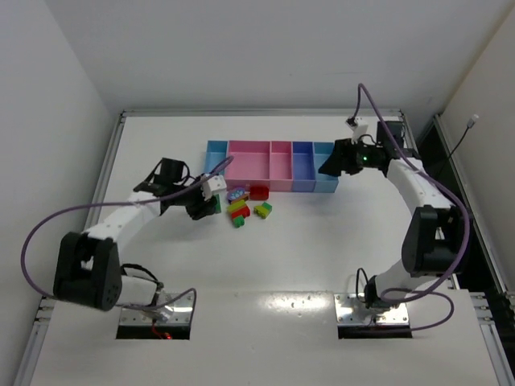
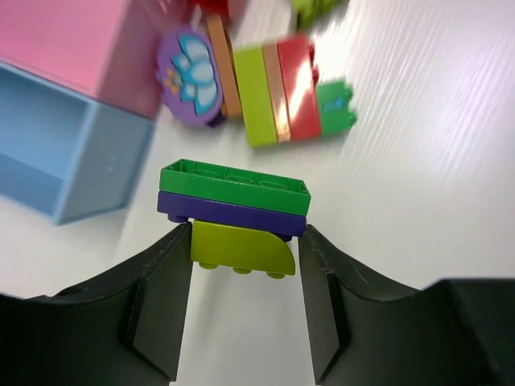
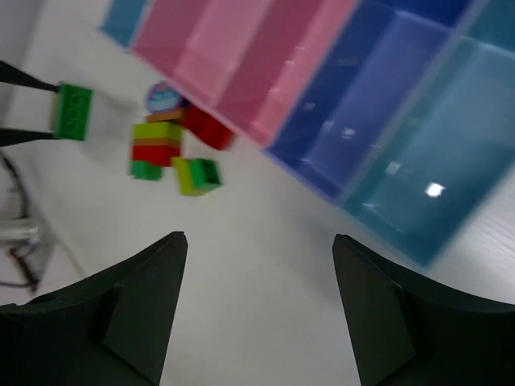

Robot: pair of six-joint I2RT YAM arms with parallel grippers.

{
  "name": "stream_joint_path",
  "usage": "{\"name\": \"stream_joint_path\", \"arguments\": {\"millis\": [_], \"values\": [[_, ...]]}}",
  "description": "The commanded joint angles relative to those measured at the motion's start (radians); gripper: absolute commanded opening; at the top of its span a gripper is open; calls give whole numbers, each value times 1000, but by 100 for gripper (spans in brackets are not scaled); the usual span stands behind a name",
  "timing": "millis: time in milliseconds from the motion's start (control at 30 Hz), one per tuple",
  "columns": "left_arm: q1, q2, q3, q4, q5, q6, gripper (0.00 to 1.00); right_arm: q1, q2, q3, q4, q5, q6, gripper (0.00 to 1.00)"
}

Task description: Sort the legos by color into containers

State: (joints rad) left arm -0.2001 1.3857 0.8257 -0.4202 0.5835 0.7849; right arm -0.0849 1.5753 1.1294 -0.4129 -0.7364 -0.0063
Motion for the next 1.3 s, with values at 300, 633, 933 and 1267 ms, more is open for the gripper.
{"name": "stream_joint_path", "arguments": {"millis": [300, 633, 933, 1267], "values": [[-289, -317, -1, 216, -197, -381, 0, 306, -35, 59, 286, -158, 578, 72], [-343, -235, 102, 316, -284, -472, 0, 453, 51, 132, 327, -166, 609, 68], [-364, -206, 156, 316, -284, -481, 0, 508, 152, 228, 318, -166, 618, 69], [-383, -188, 156, 316, -284, -460, 0, 545, 170, 271, 318, -166, 609, 69]]}}
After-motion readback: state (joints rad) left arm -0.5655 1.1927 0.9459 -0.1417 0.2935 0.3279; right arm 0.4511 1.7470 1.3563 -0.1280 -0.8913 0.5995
